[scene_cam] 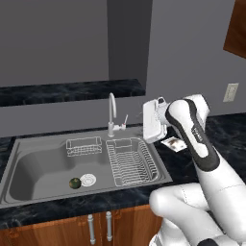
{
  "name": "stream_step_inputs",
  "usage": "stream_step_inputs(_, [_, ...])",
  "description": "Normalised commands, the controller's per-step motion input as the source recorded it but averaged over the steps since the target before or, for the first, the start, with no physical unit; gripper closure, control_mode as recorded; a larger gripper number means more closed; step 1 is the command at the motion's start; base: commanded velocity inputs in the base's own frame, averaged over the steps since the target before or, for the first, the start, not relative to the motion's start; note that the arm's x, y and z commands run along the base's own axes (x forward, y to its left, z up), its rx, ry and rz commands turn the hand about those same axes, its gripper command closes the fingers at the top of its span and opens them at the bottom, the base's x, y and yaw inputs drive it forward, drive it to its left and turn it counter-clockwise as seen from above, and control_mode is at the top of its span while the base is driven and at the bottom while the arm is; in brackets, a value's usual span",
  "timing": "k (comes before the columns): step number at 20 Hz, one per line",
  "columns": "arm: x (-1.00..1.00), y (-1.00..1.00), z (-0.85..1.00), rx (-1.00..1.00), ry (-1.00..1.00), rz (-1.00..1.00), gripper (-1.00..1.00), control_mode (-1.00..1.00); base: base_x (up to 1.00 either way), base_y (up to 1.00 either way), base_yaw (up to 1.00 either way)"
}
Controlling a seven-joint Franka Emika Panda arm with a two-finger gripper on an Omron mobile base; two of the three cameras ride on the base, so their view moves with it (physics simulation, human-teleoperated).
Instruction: Turn on the sink faucet. Then move the squash from the counter to the sink. Turn off the sink. Move the vegetable from the sink to the pot next to the stove. Finally move the pot to the front left burner.
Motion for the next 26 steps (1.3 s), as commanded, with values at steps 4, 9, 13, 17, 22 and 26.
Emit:
stream_step_inputs(4, [-0.43, 0.59, 0.0, -0.13, 0.17, -0.14, -1.0, -1.0, 0.0, 0.0, 0.0])
stream_step_inputs(9, [-0.41, 0.58, 0.0, -0.11, 0.17, -0.17, -1.0, -1.0, 0.0, 0.0, 0.0])
stream_step_inputs(13, [-0.27, 0.6, 0.0, -0.11, 0.17, -0.18, -1.0, -1.0, 0.0, 0.0, 0.0])
stream_step_inputs(17, [-0.05, 0.59, -0.07, -0.09, 0.15, -0.2, -1.0, -1.0, 0.0, 0.0, 0.0])
stream_step_inputs(22, [0.07, 0.59, -0.23, -0.1, 0.24, -0.23, -1.0, -1.0, 0.0, 0.0, 0.0])
stream_step_inputs(26, [0.17, 0.51, -0.3, -0.08, 0.29, -0.24, -1.0, -1.0, 0.0, 0.0, 0.0])
